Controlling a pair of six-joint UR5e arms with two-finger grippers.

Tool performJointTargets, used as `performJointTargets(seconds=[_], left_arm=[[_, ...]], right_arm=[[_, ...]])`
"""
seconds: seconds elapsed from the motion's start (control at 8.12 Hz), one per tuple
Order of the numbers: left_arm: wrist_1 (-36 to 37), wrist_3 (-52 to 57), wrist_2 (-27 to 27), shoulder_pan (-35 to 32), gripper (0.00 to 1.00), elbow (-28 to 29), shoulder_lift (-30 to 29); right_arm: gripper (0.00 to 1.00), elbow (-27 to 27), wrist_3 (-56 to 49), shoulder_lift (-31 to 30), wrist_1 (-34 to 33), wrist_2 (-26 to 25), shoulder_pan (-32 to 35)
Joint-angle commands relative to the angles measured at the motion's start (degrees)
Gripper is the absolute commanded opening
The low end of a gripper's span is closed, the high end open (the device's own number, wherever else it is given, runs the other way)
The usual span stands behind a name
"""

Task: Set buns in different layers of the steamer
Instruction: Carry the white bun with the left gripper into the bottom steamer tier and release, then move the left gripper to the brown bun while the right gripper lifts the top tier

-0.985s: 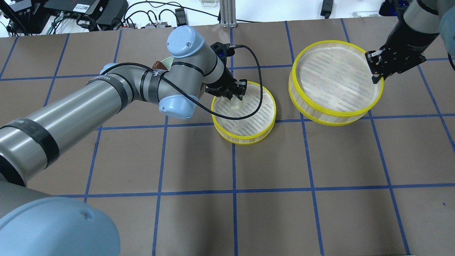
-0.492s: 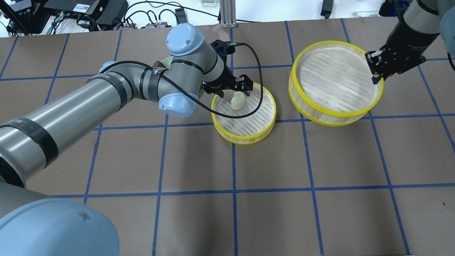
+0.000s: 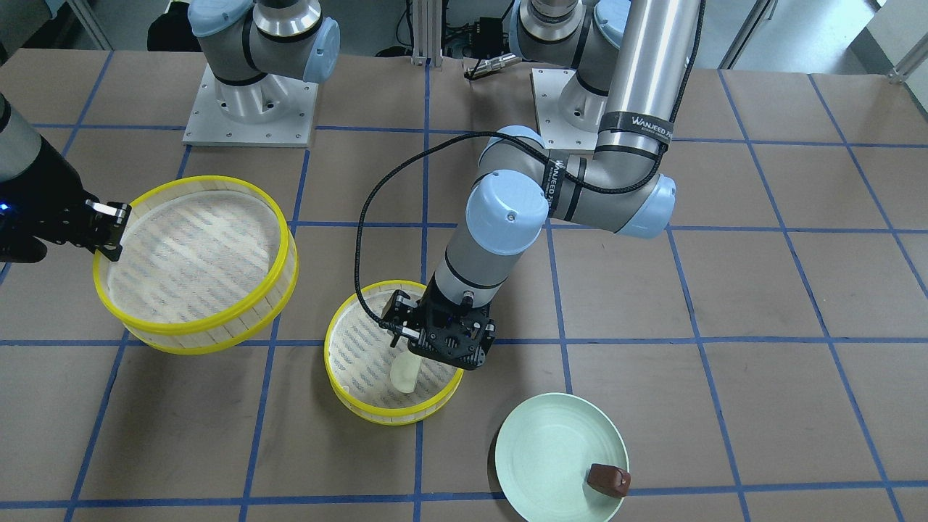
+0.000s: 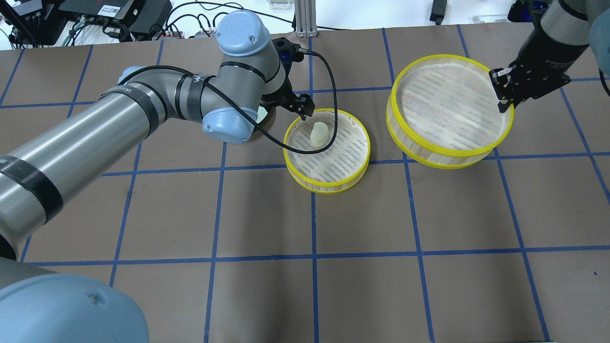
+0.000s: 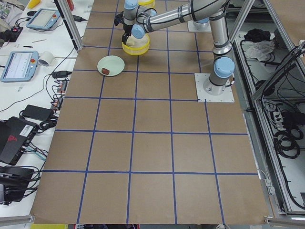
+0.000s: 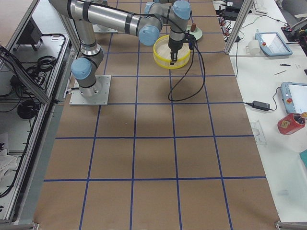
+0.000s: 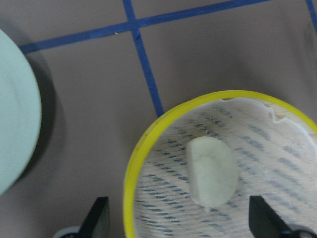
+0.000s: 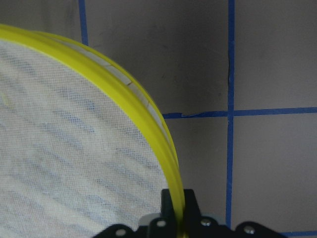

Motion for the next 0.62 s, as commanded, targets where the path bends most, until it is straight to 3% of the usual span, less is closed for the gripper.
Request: performJointTargets(seconds=[0.0, 0.49], left_arm=[[-0.7, 11.5, 6.4, 5.1, 1.00, 1.6, 0.2], [3.3, 23.9, 6.3, 12.3, 1.00, 2.0, -1.9]], right_arm=[[0.11, 0.0, 0.0, -0.1, -0.1, 0.1, 0.1], [0.11, 0.0, 0.9, 0.0, -0.4, 0.4, 0.4]])
